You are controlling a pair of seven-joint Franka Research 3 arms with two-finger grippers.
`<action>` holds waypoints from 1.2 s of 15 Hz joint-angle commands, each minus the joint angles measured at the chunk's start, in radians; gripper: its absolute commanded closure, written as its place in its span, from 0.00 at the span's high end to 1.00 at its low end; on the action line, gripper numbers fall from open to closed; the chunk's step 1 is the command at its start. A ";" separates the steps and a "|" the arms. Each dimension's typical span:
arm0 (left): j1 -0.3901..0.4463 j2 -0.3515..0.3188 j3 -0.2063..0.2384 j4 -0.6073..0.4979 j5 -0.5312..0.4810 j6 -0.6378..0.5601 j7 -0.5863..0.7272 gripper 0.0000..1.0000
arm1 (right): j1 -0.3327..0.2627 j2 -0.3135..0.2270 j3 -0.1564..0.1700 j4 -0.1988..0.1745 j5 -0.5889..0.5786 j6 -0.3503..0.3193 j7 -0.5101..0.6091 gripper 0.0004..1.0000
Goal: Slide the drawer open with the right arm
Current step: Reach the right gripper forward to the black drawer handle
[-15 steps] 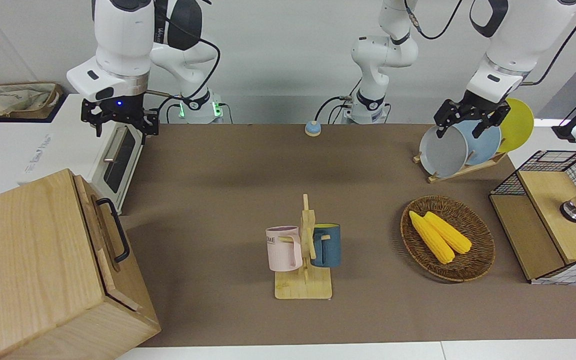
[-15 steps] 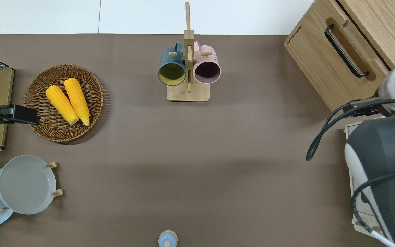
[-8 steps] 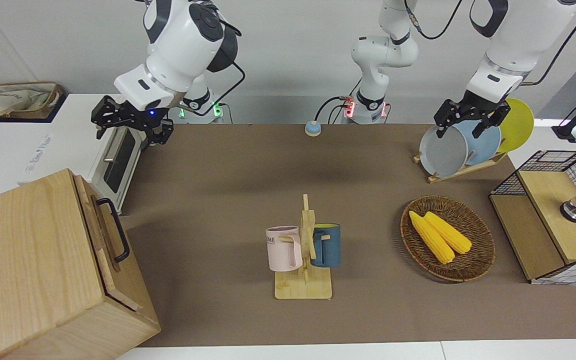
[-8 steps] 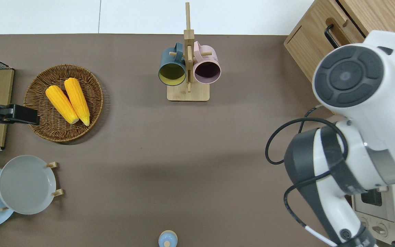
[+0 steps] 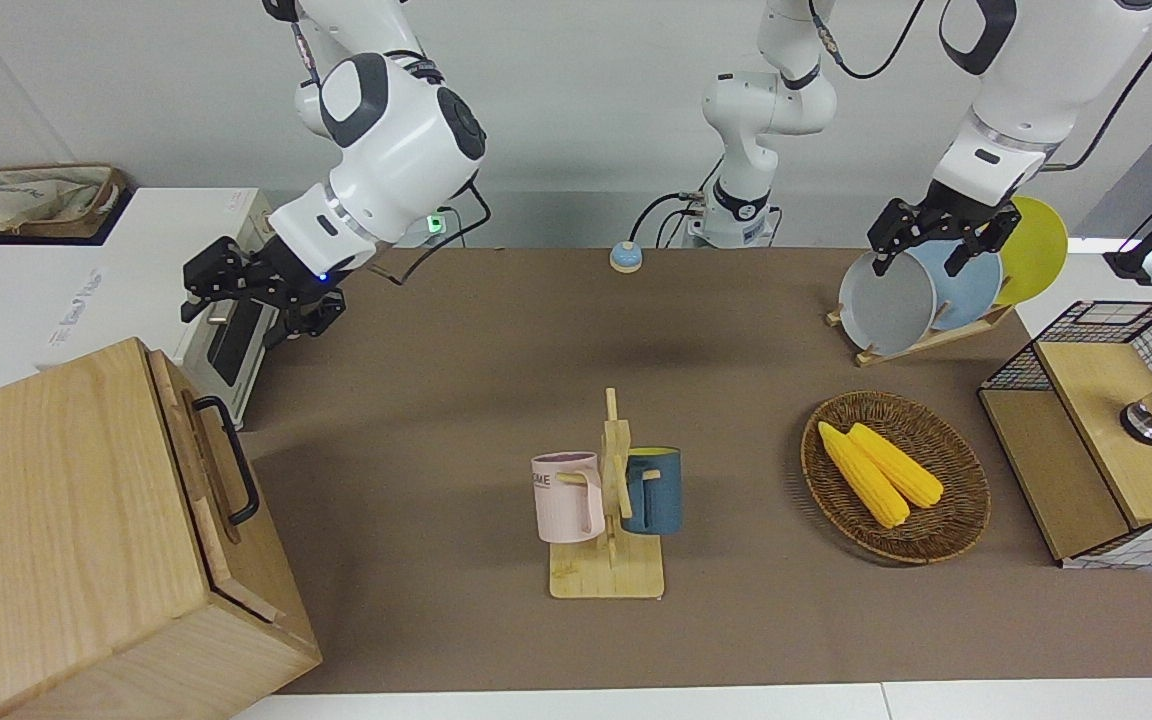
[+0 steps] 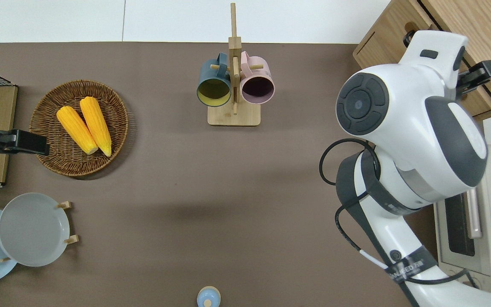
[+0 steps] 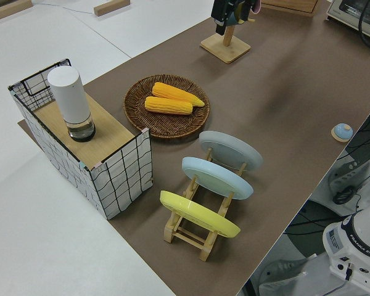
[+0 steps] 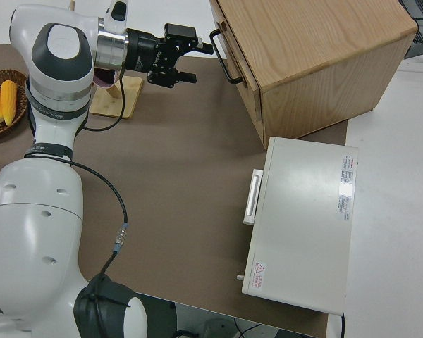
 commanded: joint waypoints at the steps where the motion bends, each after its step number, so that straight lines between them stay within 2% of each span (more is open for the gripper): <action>1: -0.018 0.014 0.017 0.022 0.012 0.000 0.008 1.00 | -0.006 0.043 0.005 -0.011 -0.109 0.041 0.077 0.98; 4: -0.018 0.014 0.017 0.022 0.012 0.000 0.008 1.00 | -0.005 0.068 0.005 -0.030 -0.158 0.096 0.149 0.98; 6: -0.018 0.014 0.017 0.022 0.014 0.000 0.008 1.00 | 0.000 0.085 0.006 -0.055 -0.244 0.104 0.187 0.98; 8: -0.018 0.014 0.017 0.022 0.014 0.000 0.008 1.00 | 0.008 0.109 0.005 -0.060 -0.295 0.118 0.232 0.98; 13: -0.018 0.014 0.017 0.022 0.014 0.000 0.008 1.00 | 0.015 0.170 0.005 -0.064 -0.405 0.119 0.319 0.97; 18: -0.018 0.014 0.017 0.022 0.014 0.000 0.008 1.00 | 0.014 0.215 0.005 -0.112 -0.574 0.119 0.410 0.97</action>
